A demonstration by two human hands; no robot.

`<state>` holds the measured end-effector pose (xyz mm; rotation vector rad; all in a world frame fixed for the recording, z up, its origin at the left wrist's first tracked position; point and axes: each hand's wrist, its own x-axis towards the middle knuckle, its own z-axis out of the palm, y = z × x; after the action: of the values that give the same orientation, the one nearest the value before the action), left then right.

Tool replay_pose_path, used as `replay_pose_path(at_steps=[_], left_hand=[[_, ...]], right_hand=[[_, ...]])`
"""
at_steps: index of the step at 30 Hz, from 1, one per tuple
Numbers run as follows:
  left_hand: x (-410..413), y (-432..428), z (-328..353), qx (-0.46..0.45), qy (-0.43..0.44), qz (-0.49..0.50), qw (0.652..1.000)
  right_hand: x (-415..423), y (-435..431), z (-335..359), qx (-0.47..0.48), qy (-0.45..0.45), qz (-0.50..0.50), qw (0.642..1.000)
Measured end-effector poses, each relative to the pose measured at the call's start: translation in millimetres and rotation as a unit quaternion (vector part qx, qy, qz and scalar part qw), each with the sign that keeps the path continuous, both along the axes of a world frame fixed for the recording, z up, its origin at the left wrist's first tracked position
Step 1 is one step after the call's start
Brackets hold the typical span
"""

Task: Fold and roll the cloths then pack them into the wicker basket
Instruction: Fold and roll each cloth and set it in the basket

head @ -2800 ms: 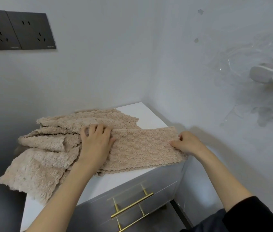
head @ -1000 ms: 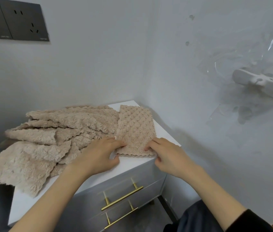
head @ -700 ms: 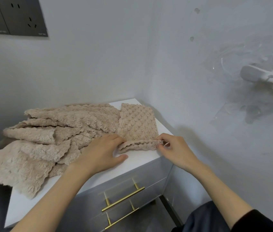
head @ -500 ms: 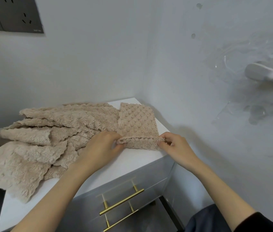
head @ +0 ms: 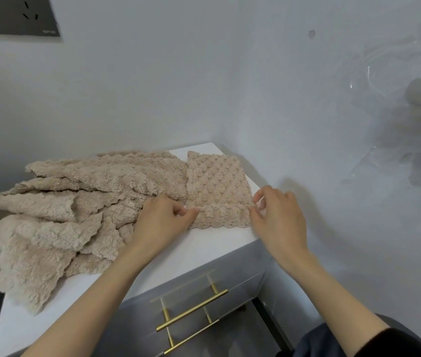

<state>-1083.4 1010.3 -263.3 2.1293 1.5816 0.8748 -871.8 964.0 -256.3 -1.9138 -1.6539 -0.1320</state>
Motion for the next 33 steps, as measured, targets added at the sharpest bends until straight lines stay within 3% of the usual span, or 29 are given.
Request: replay_pose_path(at_steps=[3, 5, 9, 16, 19, 22, 24, 28, 31, 33], left_hand=[[2, -1, 0, -0.006, 0.001, -0.001, 1.000], [3, -1, 1, -0.004, 0.004, -0.001, 1.000], [2, -1, 0, -0.015, 0.005, -0.002, 1.000], [4, -4, 1, -0.029, 0.007, 0.020, 0.999], [5, -8, 1, 0.035, 0.040, 0.038, 0.998], [4, -13, 4, 0.166, 0.059, -0.063, 0.982], [2, -15, 5, 0.196, 0.102, -0.134, 0.966], [-2, -16, 2, 0.159, 0.140, -0.139, 0.967], [-4, -13, -2, 0.103, 0.122, -0.141, 0.977], [-3, -11, -3, 0.086, 0.094, -0.135, 0.983]], right_hand=[[-18, -8, 3, 0.093, -0.059, 0.120, 0.987], [-31, -12, -1, 0.102, -0.090, 0.193, 0.972], [-44, -15, -15, -0.048, -0.141, 0.251, 0.957], [-17, -13, -18, -0.131, -0.149, 0.218, 0.956], [-3, -14, -20, -0.147, -0.149, 0.205, 0.956], [6, -12, -21, -0.141, -0.159, 0.193, 0.958], [12, -11, -19, -0.133, -0.163, 0.199, 0.957], [20, -10, -15, -0.121, -0.120, 0.203, 0.964], [21, -7, -13, -0.099, -0.094, 0.193, 0.972], [21, -5, -7, -0.099, -0.031, 0.166, 0.981]])
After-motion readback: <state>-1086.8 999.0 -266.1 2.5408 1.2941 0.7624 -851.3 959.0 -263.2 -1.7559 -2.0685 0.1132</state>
